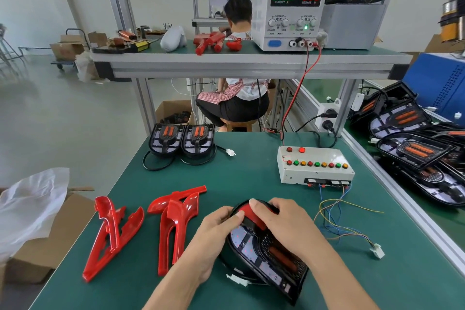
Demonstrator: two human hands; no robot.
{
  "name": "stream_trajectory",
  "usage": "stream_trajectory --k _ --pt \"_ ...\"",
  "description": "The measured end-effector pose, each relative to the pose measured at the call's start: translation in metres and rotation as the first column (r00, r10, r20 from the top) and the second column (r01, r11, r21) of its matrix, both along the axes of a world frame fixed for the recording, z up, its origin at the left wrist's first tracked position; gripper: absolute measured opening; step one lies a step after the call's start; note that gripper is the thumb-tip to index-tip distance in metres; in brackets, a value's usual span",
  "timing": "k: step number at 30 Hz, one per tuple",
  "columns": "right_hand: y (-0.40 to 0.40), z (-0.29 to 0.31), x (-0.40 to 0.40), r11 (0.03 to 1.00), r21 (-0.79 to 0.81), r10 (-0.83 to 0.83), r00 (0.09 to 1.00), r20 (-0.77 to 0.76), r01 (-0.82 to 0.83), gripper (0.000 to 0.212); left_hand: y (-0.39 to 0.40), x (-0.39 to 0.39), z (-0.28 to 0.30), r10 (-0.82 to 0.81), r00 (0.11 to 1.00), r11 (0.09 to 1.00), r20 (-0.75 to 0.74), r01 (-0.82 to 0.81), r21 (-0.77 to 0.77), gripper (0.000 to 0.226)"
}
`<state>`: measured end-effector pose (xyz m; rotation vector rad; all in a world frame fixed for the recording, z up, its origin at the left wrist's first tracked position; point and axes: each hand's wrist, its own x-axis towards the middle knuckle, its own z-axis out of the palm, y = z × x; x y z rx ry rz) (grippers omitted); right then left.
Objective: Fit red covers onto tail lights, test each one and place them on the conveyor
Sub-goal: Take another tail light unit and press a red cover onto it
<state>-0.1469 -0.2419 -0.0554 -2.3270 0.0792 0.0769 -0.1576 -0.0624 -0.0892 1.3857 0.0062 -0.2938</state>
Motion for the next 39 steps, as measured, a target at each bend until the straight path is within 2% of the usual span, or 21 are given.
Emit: stream_trajectory --k 6,9,13,17,20,23,29,31,33,35,37,39 --pt "-0.006 0.002 0.013 0.994 -0.005 0.110 0.991 -0.080 -0.111 0.067 -0.011 0.006 0.006 0.024 1.000 0.999 -0.010 -0.024 0.024 0.023" --pt "-0.006 -0.003 0.013 0.973 0.157 0.183 0.978 -0.097 -0.167 0.063 -0.014 0.009 0.011 -0.011 1.000 0.998 0.002 0.011 0.068 0.021" --pt "-0.008 -0.006 0.017 0.937 0.322 0.183 0.975 -0.124 -0.135 0.051 -0.020 0.018 0.013 0.022 1.000 0.995 0.013 -0.023 0.100 0.023" --pt "-0.008 -0.004 0.025 0.912 0.399 0.161 0.979 -0.125 -0.099 0.038 -0.024 0.030 0.020 0.024 1.000 0.994 0.012 -0.025 0.102 0.017" --pt "-0.007 -0.005 0.027 0.897 0.437 0.126 0.985 -0.120 -0.062 0.042 -0.027 0.035 0.024 0.001 1.000 0.996 -0.007 0.000 0.084 0.020" --pt "-0.007 -0.006 0.026 0.896 0.444 0.093 0.988 -0.125 -0.028 0.049 -0.027 0.038 0.023 -0.014 1.000 0.997 -0.016 0.016 0.079 0.018" --pt "-0.006 -0.007 0.028 0.926 0.377 0.054 0.995 -0.083 -0.019 0.046 -0.027 0.041 0.020 -0.019 1.000 0.991 0.015 0.017 0.136 0.020" --pt "-0.007 -0.003 0.026 0.920 0.388 0.090 0.991 -0.096 -0.046 0.047 -0.023 0.043 0.019 -0.040 0.999 0.987 0.029 0.035 0.156 0.020" --pt "-0.013 0.000 0.024 0.880 0.469 0.167 0.973 -0.159 -0.075 0.045 -0.018 0.043 0.018 -0.035 0.999 0.988 0.027 0.031 0.154 0.024" --pt "-0.025 0.002 0.018 0.876 0.466 0.221 0.963 -0.154 -0.126 0.036 -0.014 0.043 0.016 -0.013 1.000 0.991 0.014 0.011 0.133 0.029" --pt "-0.041 0.000 0.007 0.908 0.370 0.255 0.960 -0.118 -0.196 0.022 -0.009 0.042 0.013 -0.003 1.000 0.994 0.002 0.003 0.107 0.022" --pt "-0.052 -0.009 -0.010 0.910 0.352 0.274 0.955 -0.114 -0.219 0.018 -0.006 0.043 0.008 -0.012 1.000 0.992 0.010 0.011 0.125 0.018"
